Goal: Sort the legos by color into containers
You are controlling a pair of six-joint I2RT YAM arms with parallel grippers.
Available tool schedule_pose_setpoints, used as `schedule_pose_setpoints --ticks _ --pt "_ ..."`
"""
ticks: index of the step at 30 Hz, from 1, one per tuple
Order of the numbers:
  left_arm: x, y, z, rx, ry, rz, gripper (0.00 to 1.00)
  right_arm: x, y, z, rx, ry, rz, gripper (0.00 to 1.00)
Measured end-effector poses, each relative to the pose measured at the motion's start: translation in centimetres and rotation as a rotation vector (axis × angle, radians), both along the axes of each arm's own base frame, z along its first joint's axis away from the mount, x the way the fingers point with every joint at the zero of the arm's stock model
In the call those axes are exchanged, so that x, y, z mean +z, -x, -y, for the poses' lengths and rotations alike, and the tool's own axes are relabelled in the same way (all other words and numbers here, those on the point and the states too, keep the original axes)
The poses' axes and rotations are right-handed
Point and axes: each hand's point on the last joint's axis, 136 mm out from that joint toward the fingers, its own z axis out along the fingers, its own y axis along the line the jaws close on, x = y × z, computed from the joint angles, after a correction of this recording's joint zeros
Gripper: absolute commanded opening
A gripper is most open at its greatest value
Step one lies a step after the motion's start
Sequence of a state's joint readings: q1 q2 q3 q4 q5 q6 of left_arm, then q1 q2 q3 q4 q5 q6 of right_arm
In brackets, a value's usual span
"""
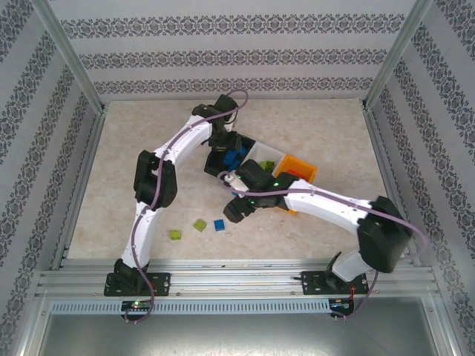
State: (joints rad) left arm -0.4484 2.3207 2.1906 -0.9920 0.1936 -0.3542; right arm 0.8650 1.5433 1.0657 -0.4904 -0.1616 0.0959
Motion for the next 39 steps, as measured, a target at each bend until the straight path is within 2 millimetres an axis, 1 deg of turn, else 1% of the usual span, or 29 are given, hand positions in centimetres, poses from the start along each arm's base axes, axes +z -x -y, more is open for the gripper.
schedule_pose_setpoints --ticks 2,3,6,7,9,11,13,14,15,17,18,19,20,21,24,29,31,32,34,36,39 --pt "1.3 0.9 -0.8 0.007 -0.006 0.008 0.57 -1.4 0.3 -1.5 0.045 0.028 -0.019 0.87" --pt "2.2 1.7 -1.5 0.013 -0.01 0.012 0.58 -2.0 0.4 -2.2 0.064 0.04 -0.027 0.86" --pt "5.4 3.6 -4.2 0.05 -0.001 0.04 0.6 -4.0 1.0 -3.7 0.11 0.081 -0.053 0.86" --pt "6.5 4.4 -5.6 0.071 0.0 0.053 0.6 -4.9 1.3 -4.2 0.125 0.099 -0.065 0.86" --pt "7.9 6.2 -8.4 0.118 -0.01 0.068 0.61 -6.0 1.8 -4.9 0.144 0.124 -0.08 0.85" --pt "8.5 8.1 -11.0 0.162 -0.027 0.071 0.61 -7.1 2.3 -5.2 0.158 0.153 -0.097 0.83" --pt "8.1 10.2 -12.8 0.188 -0.055 0.056 0.61 -8.1 2.5 -5.3 0.159 0.186 -0.115 0.79" --pt "7.5 11.7 -13.5 0.193 -0.071 0.038 0.61 -8.5 2.7 -5.3 0.156 0.199 -0.123 0.76" --pt "6.7 13.1 -14.0 0.196 -0.086 0.015 0.61 -8.8 2.6 -5.2 0.15 0.215 -0.123 0.71" --pt "4.9 15.8 -15.0 0.199 -0.114 -0.042 0.61 -8.7 2.4 -5.2 0.133 0.222 -0.126 0.6" --pt "4.0 16.9 -15.4 0.202 -0.126 -0.067 0.61 -8.7 2.4 -5.2 0.123 0.225 -0.133 0.55" --pt "3.2 18.1 -15.8 0.209 -0.14 -0.095 0.61 -8.9 2.4 -5.1 0.117 0.233 -0.139 0.48" --pt "2.5 19.1 -16.2 0.213 -0.153 -0.118 0.61 -9.0 2.3 -5.0 0.106 0.243 -0.135 0.44" --pt "2.0 19.9 -16.5 0.219 -0.162 -0.133 0.61 -8.9 2.2 -5.0 0.1 0.246 -0.134 0.42" --pt "1.4 21.7 -17.1 0.23 -0.173 -0.158 0.61 -8.8 2.0 -4.9 0.089 0.253 -0.132 0.41" --pt "1.7 22.3 -17.2 0.24 -0.162 -0.147 0.61 -8.7 1.8 -4.2 0.076 0.281 -0.126 0.41" --pt "1.6 22.8 -16.8 0.227 -0.159 -0.15 0.61 -7.9 1.3 -3.6 0.06 0.284 -0.121 0.41" --pt "1.5 23.1 -16.3 0.213 -0.155 -0.154 0.62 -7.0 0.7 -3.4 0.043 0.275 -0.114 0.41" --pt "1.1 24.0 -15.2 0.173 -0.147 -0.168 0.63 -4.8 -1.4 -3.1 0.0 0.235 -0.087 0.41" --pt "0.4 25.1 -13.8 0.125 -0.14 -0.188 0.64 -1.4 -4.7 -2.9 -0.063 0.164 -0.036 0.41" --pt "-0.7 26.0 -12.3 0.073 -0.13 -0.214 0.64 3.4 -10.1 -2.4 -0.147 0.066 0.052 0.42"
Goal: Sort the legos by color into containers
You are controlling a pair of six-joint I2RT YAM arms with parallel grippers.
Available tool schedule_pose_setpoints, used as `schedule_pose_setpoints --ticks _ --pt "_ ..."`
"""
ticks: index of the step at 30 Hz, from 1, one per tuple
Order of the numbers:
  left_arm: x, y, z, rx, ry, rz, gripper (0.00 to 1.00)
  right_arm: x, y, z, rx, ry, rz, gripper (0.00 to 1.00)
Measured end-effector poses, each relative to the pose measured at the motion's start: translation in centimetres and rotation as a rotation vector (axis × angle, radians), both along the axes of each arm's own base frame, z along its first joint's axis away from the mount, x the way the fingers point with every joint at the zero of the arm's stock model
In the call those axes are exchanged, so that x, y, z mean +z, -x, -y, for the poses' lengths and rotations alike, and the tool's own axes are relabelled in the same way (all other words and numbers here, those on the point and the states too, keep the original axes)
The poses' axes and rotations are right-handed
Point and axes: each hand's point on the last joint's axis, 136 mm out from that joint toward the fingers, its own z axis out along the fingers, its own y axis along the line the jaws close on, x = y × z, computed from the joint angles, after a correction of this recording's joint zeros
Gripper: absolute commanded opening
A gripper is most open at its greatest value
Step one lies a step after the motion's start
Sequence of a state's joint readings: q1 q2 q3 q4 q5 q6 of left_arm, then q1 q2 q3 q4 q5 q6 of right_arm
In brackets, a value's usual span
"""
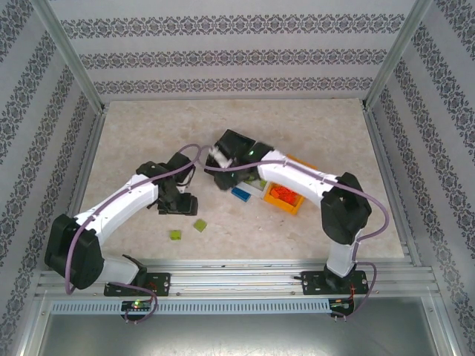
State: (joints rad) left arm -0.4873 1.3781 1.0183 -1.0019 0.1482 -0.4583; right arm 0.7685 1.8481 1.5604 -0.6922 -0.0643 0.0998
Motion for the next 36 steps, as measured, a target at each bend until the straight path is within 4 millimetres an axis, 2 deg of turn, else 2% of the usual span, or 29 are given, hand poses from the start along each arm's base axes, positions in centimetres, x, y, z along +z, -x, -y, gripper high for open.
schedule_pose_setpoints --ticks 3,4,6,9,12,15,20,25,27,29,36 --pt "-1.1 0.0 0.9 -0.014 0.016 -0.01 0.65 3.1 -4.4 0.9 -0.073 -0.061 0.064 0.43" --pt "-1.4 0.1 1.0 -0.015 0.021 -0.014 0.65 3.5 -5.5 1.0 -0.088 -0.071 0.074 0.44" --pt "-2.1 0.1 1.3 -0.015 0.031 -0.02 0.65 3.7 -7.9 1.1 -0.114 -0.085 0.085 0.55" --pt "-3.0 -0.2 1.9 -0.017 0.052 -0.029 0.65 1.8 -10.6 0.7 -0.127 -0.072 0.078 0.79" --pt "-4.0 -0.7 3.1 -0.031 0.067 -0.041 0.65 -1.4 -11.7 1.0 -0.141 -0.033 0.03 0.84" --pt "-5.3 -0.9 4.3 -0.059 0.066 -0.066 0.65 -2.9 -11.6 2.1 -0.158 0.0 -0.011 0.85" --pt "-7.0 -0.9 5.3 -0.078 0.068 -0.105 0.63 -1.5 -10.6 4.4 -0.184 -0.005 -0.006 0.85" --pt "-8.0 -0.5 5.5 -0.094 0.05 -0.138 0.61 0.6 -7.2 7.5 -0.22 -0.024 -0.009 0.85" --pt "-7.9 -0.6 5.5 -0.097 0.047 -0.138 0.61 0.8 -6.3 8.3 -0.232 -0.028 -0.011 0.85" --pt "-7.9 -0.5 5.6 -0.103 0.049 -0.139 0.61 0.5 -5.5 8.8 -0.241 -0.027 -0.022 0.84" --pt "-7.8 0.5 5.3 -0.126 0.03 -0.17 0.58 -2.6 -3.5 9.7 -0.268 0.006 -0.094 0.84"
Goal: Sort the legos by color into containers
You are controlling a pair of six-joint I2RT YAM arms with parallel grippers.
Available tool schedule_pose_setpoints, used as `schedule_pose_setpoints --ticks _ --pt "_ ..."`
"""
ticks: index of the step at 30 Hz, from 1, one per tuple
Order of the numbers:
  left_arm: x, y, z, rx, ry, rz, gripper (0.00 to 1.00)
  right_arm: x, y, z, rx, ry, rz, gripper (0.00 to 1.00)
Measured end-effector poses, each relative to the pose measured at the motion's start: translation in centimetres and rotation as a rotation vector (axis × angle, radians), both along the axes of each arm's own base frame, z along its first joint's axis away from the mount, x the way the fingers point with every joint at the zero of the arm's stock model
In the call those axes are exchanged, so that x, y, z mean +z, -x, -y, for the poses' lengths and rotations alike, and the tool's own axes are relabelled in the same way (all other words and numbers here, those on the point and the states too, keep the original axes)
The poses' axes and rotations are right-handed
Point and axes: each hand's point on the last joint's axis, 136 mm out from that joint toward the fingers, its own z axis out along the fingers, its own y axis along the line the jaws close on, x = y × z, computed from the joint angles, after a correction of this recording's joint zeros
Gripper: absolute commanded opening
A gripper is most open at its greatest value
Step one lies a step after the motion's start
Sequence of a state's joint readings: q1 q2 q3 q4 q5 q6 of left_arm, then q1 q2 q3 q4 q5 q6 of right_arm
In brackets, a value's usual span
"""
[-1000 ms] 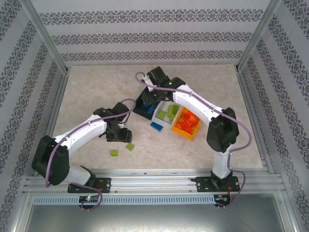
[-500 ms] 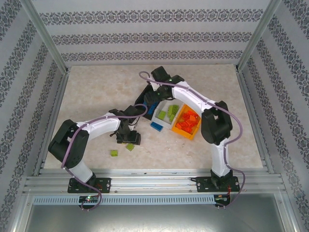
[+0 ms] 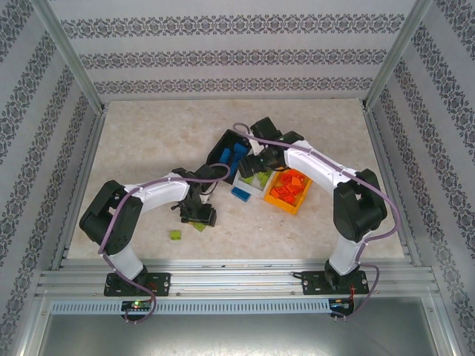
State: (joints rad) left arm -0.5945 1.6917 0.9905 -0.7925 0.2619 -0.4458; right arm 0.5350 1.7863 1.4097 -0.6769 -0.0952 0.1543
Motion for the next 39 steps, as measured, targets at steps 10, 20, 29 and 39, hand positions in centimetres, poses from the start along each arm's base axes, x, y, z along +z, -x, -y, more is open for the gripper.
schedule_pose_setpoints --ticks 10,20,29,39 --pt "0.9 0.8 -0.3 -0.024 0.004 0.005 0.28 -0.7 1.0 -0.3 -0.008 -0.004 -0.016 0.83" --pt "1.5 0.0 0.3 -0.018 0.013 0.012 0.24 0.6 2.1 2.2 -0.047 0.005 -0.03 0.83" --pt "7.9 -8.1 6.3 0.013 0.155 0.177 0.25 1.4 2.3 7.9 -0.183 0.019 -0.028 0.84" --pt "9.3 -16.6 13.4 0.054 0.295 0.258 0.33 3.3 3.0 9.3 -0.249 -0.026 0.01 0.84"
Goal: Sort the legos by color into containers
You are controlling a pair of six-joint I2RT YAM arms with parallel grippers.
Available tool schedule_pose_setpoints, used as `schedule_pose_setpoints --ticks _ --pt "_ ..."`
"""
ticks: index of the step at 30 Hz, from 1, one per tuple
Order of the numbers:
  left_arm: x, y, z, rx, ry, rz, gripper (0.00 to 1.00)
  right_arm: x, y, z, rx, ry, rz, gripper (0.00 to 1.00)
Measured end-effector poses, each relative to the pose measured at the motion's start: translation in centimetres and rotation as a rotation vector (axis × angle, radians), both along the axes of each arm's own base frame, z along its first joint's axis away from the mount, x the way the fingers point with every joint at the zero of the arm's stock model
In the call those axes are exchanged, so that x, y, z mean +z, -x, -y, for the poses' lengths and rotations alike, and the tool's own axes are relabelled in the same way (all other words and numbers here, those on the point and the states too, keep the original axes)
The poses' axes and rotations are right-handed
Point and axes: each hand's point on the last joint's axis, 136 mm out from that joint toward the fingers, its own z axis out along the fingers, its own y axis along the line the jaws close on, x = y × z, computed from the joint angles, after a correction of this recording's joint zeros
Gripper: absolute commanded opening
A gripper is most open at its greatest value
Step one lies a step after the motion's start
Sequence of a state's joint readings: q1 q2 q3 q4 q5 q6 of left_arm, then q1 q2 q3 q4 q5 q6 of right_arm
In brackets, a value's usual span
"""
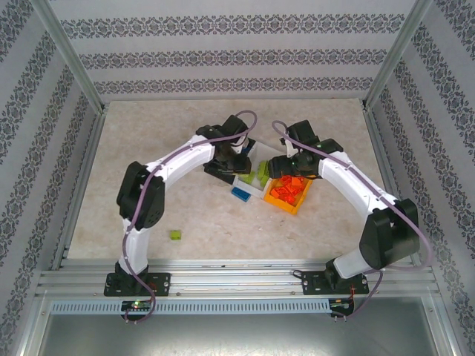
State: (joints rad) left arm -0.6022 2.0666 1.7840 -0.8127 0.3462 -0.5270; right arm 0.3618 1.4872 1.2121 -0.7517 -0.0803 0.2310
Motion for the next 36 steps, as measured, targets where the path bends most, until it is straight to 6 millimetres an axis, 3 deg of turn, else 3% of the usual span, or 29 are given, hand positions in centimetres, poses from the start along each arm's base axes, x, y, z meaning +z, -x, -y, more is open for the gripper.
schedule_pose_setpoints --ticks 3,4,10,16,21,25,30,36 --pt "-0.7 -1.5 1.3 -0.001 0.018 -0.003 0.54 0.5 0.2 0.0 -0.007 -0.013 0.011 0.84" --pt "-0.7 -1.8 1.9 -0.007 0.033 -0.006 0.57 0.7 0.2 -0.1 -0.006 -0.017 0.014 0.84" --pt "1.3 -3.4 3.0 -0.022 0.065 0.051 0.68 0.9 0.5 -0.3 -0.007 -0.029 0.018 0.84" --pt "1.8 -2.2 1.2 -0.028 0.011 0.054 0.72 -0.1 1.4 -1.2 0.016 -0.046 -0.005 0.84" --pt "4.2 1.3 -3.0 -0.008 -0.045 0.054 0.73 -0.3 2.1 -3.8 0.091 -0.092 0.0 0.84" --pt "6.0 4.3 -7.9 0.057 -0.063 0.059 0.74 -0.3 3.6 -7.3 0.211 -0.142 0.011 0.85" --pt "5.2 8.0 -14.7 0.222 -0.081 0.007 0.73 -0.7 5.4 -12.1 0.369 -0.212 0.032 0.84" --pt "4.3 10.3 -22.3 0.527 -0.061 -0.036 0.74 -5.0 8.6 -18.9 0.616 -0.206 -0.05 0.84"
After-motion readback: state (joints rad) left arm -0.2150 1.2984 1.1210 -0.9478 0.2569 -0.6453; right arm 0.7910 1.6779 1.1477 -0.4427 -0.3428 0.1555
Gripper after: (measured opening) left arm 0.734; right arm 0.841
